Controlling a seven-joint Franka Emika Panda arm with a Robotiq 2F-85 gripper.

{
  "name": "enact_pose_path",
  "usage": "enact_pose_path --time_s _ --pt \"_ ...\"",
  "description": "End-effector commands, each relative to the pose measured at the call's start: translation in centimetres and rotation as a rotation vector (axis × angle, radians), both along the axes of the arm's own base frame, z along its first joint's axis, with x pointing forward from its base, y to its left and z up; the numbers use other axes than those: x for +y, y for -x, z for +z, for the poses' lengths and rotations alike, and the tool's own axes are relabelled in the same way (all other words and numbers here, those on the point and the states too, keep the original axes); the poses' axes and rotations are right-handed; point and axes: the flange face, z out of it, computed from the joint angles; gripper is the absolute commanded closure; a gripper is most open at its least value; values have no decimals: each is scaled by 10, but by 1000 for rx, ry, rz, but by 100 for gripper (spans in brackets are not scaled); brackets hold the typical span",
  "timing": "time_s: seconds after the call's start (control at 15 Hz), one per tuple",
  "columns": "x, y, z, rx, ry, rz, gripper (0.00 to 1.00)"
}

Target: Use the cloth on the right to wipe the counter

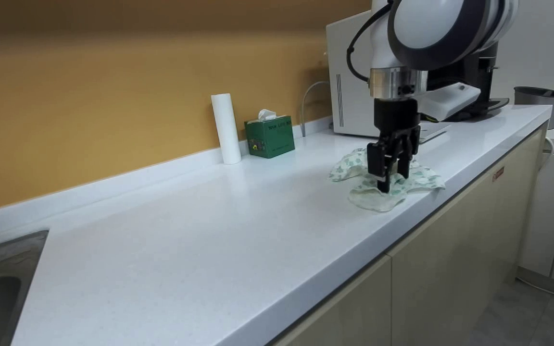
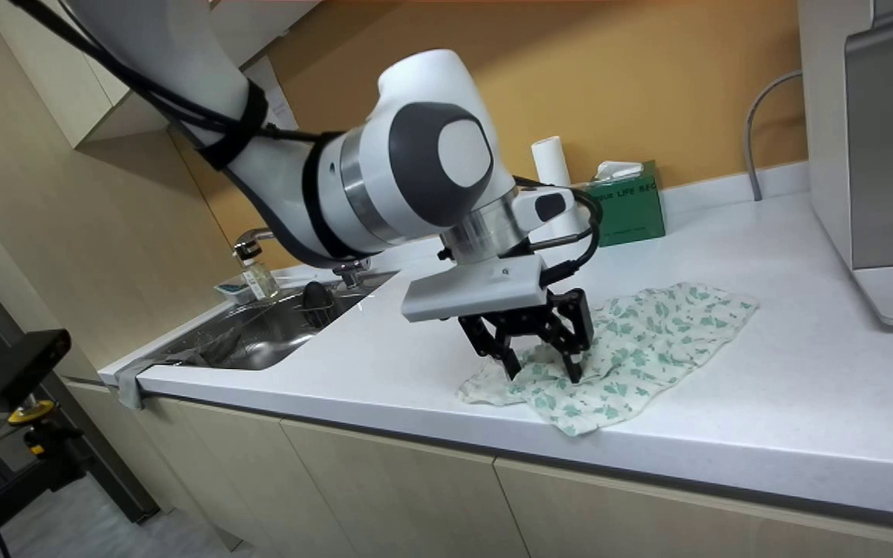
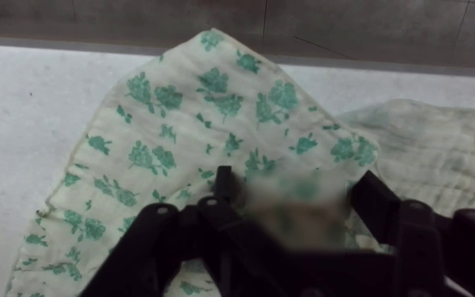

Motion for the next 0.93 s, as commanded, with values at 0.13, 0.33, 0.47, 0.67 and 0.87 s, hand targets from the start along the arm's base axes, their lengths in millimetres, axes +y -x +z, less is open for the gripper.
enact_pose_path --time_s 0.13,0.33,0.47,0.67,0.87 --pt "-4 -9 6 -28 12 -27 68" --pt "3 -12 5 -19 -6 -15 90" --pt "17 -18 2 -15 -13 5 99" --pt "47 -38 -3 -40 -25 27 100" --pt "64 -71 -6 -94 -19 -6 99"
